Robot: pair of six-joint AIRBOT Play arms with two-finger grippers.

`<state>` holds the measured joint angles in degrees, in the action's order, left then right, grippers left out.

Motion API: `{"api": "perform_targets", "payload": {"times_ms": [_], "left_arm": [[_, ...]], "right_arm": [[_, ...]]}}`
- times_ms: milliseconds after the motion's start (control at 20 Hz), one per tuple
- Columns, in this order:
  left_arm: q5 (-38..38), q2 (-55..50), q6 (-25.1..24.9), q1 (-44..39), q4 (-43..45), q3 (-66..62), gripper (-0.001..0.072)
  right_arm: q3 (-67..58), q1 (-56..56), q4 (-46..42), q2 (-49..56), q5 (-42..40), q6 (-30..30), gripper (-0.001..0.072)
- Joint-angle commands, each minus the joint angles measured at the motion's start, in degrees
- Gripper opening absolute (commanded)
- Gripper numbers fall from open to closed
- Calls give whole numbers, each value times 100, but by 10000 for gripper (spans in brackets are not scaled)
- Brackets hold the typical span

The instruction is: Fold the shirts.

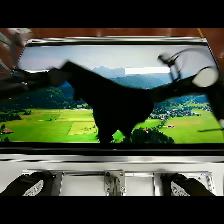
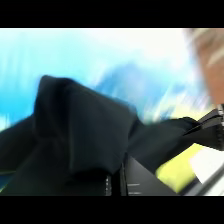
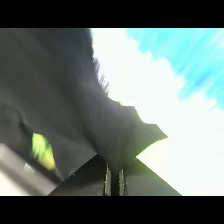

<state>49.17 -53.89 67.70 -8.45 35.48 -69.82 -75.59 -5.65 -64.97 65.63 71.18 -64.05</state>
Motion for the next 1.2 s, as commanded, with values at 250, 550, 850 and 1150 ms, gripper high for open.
{"api": "perform_targets", "payload": {"times_ms": [250,550,850,1150], "left_arm": [[949,1056,511,-15,459,-2037,38],[1993,1069,1213,-15,1611,-2037,38],[2437,638,1342,-129,1687,-1322,38],[546,-275,1727,-374,931,1132,39]], "right_arm": [[-1637,-13,-33,-2063,-474,-463,77],[-1635,-13,-728,-2490,-391,-664,77],[-1628,-13,-1064,-1405,868,-837,77],[-1631,-13,-1456,973,361,-911,77]]}}
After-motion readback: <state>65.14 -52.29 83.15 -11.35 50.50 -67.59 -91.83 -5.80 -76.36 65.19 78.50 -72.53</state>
